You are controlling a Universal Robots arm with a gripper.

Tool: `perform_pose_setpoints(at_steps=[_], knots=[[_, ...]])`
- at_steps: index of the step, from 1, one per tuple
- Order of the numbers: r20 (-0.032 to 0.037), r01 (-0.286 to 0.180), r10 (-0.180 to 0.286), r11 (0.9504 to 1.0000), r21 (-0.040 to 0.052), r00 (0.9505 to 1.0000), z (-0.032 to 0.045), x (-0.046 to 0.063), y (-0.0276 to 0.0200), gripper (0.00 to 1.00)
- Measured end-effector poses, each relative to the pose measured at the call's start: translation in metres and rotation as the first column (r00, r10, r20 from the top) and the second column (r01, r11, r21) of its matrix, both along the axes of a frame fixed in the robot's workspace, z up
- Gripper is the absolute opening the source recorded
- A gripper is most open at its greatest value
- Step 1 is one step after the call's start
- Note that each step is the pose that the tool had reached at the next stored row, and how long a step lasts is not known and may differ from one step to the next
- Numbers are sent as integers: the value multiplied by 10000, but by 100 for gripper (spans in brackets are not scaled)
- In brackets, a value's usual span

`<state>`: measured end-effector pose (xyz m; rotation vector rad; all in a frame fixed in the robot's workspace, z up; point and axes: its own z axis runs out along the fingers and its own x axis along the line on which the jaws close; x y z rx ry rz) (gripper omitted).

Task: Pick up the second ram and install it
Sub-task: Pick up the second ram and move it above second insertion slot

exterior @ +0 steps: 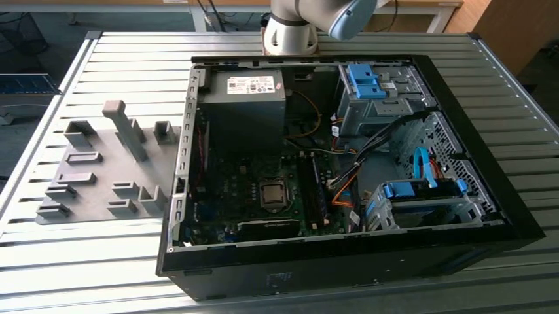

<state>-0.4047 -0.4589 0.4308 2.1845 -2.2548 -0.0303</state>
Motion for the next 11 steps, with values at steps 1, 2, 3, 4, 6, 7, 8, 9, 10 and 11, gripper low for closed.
perform_pose_setpoints(at_steps=[1,2,3,4,6,7,8,9,10,11], knots=[[0,0,0,10000,0,10000,0,8,0,14],[-1,0,0,10000,0,10000,0,16,0,14],[0,0,0,10000,0,10000,0,24,0,14],[1,0,0,10000,0,10000,-1,32,0,14],[1,0,0,10000,1,10000,-1,46,0,14],[0,0,0,10000,0,10000,0,54,0,14],[0,0,0,10000,0,10000,0,61,0,14],[1,0,0,10000,0,10000,0,70,0,14],[0,0,0,10000,0,10000,0,78,0,14],[0,0,0,10000,0,10000,0,86,0,14]])
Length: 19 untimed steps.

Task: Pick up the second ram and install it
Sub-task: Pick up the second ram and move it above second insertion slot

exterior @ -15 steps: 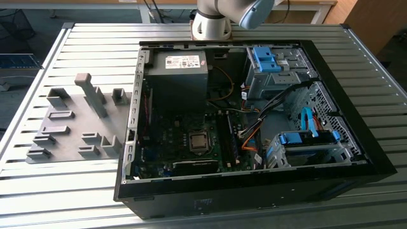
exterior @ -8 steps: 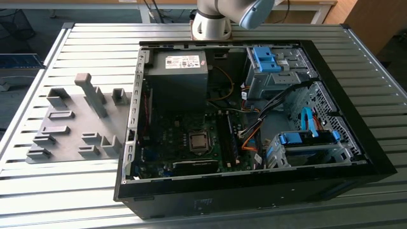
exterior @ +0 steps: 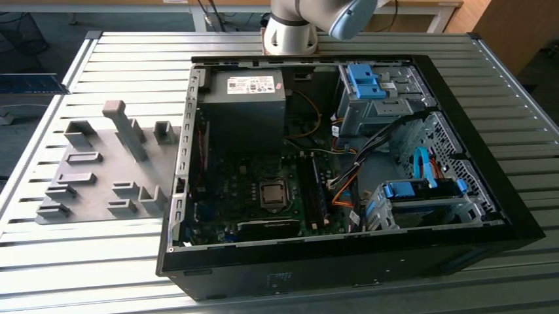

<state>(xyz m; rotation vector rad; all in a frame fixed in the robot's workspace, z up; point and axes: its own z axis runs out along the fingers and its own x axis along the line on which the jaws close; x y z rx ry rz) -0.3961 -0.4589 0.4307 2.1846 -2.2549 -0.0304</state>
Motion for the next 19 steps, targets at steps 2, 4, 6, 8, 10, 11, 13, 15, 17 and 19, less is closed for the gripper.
perform_pose_setpoints(at_steps=[2,4,6,8,10,11,13,15,17,19], knots=[[0,0,0,10000,0,10000,0,17,0,14],[1,0,0,10000,0,10000,0,37,0,14],[-1,0,0,10000,0,10000,0,57,0,14],[0,0,0,10000,0,10000,0,77,0,14],[0,0,0,10000,0,10000,0,99,0,14],[1,0,0,10000,1,10000,-1,109,0,14],[0,0,0,10000,0,10000,0,130,0,14],[0,0,0,10000,0,10000,0,150,0,14],[0,0,0,10000,0,10000,0,173,0,14],[0,0,0,10000,0,10000,0,195,0,14]])
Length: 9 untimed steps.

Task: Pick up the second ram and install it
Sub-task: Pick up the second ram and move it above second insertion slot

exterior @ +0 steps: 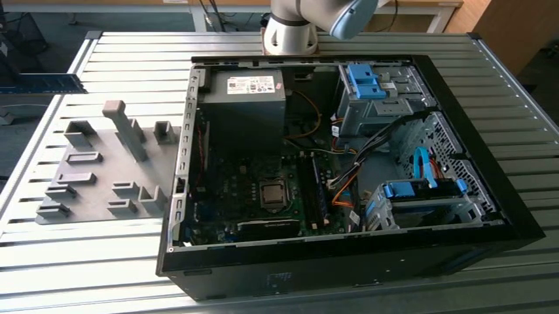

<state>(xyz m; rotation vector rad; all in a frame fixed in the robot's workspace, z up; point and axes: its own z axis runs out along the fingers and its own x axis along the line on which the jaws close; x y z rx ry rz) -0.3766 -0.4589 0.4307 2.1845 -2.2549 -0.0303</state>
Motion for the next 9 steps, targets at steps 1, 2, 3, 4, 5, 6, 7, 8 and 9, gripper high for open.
perform_pose_setpoints(at_steps=[1,2,3,4,5,6,7,8,9], knots=[[0,1,-1,10000,0,10000,0,11,0,14],[0,0,0,10000,0,10000,0,23,0,14],[0,0,0,10000,0,10000,0,34,0,14],[0,0,0,10000,0,10000,0,47,0,14],[0,0,0,10000,0,10000,0,61,0,14],[0,-1,1,10000,0,10000,0,75,0,14],[0,0,0,10000,0,10000,0,89,0,14],[0,0,0,10000,0,10000,0,104,0,14],[0,0,0,10000,0,10000,0,120,0,14]])
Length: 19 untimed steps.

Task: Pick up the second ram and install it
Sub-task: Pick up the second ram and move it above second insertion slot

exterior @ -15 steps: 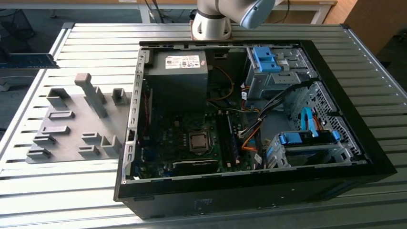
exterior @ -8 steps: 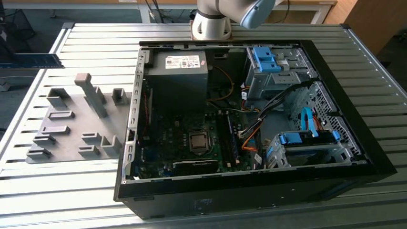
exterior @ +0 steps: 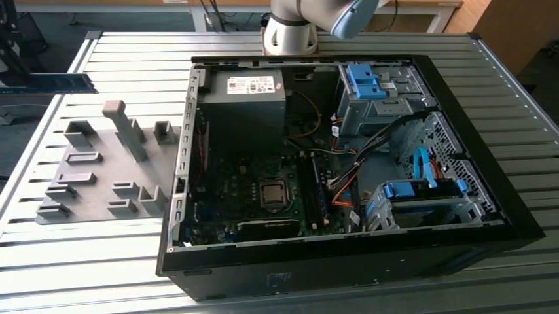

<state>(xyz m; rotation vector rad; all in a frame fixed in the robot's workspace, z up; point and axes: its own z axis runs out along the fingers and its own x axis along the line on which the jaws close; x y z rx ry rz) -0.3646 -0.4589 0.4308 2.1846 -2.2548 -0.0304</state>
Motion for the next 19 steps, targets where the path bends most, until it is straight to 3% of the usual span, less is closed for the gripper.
perform_pose_setpoints(at_steps=[13,19], knots=[[1,1,-1,10000,0,10000,0,234,0,14],[1,0,0,10000,1,10000,-1,408,0,14]])
